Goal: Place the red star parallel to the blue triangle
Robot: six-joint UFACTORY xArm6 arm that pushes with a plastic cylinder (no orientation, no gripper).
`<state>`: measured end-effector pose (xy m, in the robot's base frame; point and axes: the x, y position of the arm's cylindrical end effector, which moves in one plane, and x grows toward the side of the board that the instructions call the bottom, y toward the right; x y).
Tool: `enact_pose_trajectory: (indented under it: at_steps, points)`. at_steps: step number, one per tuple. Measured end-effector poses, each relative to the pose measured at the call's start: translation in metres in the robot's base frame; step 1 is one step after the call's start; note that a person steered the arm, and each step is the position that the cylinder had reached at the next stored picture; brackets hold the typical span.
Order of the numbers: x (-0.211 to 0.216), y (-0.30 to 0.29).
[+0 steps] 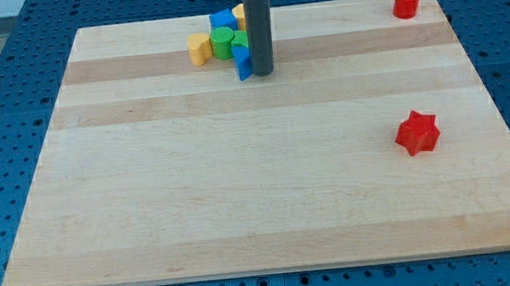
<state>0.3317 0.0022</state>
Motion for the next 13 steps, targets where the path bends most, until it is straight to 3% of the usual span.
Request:
enact_pose_trajectory:
  at_steps: [1, 5, 8, 11, 13]
  points:
    - [0.018, 0.000]
    - [0.220, 0.079]
    - [0.224, 0.175]
    - [0.218, 0.176]
    - [0.170, 0.180]
